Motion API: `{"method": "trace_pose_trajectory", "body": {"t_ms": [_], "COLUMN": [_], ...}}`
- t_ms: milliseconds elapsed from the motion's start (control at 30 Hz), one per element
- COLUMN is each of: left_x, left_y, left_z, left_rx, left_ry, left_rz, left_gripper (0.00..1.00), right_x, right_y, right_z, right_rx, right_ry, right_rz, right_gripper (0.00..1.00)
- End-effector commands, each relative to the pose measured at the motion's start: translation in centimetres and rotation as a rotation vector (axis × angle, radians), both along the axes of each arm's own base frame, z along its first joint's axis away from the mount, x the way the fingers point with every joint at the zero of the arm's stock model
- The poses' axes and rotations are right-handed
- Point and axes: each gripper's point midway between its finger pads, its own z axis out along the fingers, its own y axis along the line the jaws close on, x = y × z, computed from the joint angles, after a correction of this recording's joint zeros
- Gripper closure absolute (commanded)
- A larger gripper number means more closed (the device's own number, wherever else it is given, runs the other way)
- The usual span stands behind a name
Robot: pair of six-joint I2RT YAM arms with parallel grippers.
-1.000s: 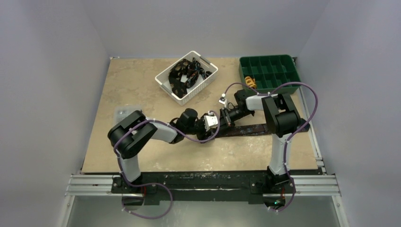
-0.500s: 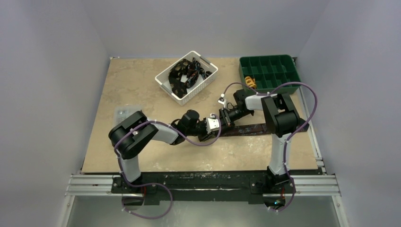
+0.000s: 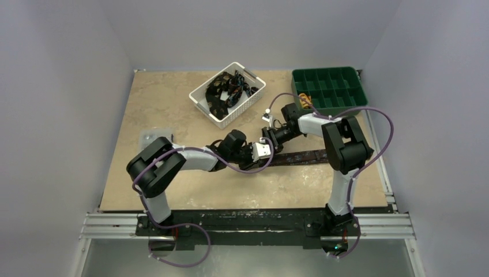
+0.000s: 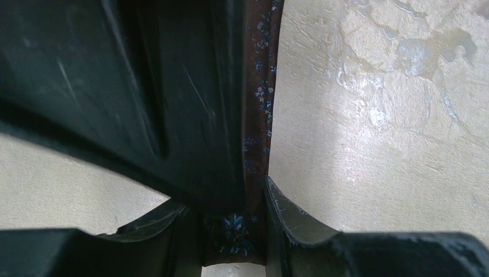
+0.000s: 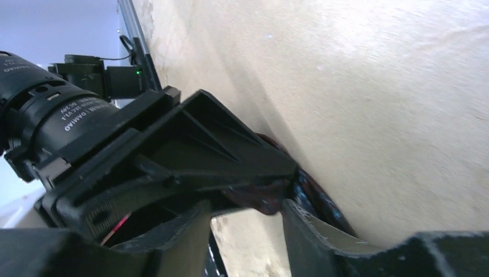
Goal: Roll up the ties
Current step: Roll the tie at the center of the board.
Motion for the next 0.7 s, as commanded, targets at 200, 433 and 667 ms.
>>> {"method": "trace_pose_trajectory", "body": {"t_ms": [200, 433, 667], "left_x": [-1.9, -1.6, -0.8], "left_y": [2.4, 2.4, 2.3], "left_z": [-3.4, -3.5, -2.0], "left_rx": [0.146, 0.167, 0.071], "left_ry": [0.124, 0.131, 0.135], "left_rz": [-0.011, 0.002, 0.051], "left_gripper": [0.74, 0.71, 0.49], "right_x": [-0.3, -0.3, -0.4], "right_y": [3.5, 2.6, 0.8], "right_z": [-0.6, -3.6, -5.0], "right_rx": [0.020, -0.077, -0.102], "right_ry": [0.001, 0.016, 0.021], "right_rz": [-0.046, -0.025, -0.012], "right_gripper": [0.46, 0.98, 1.00]}}
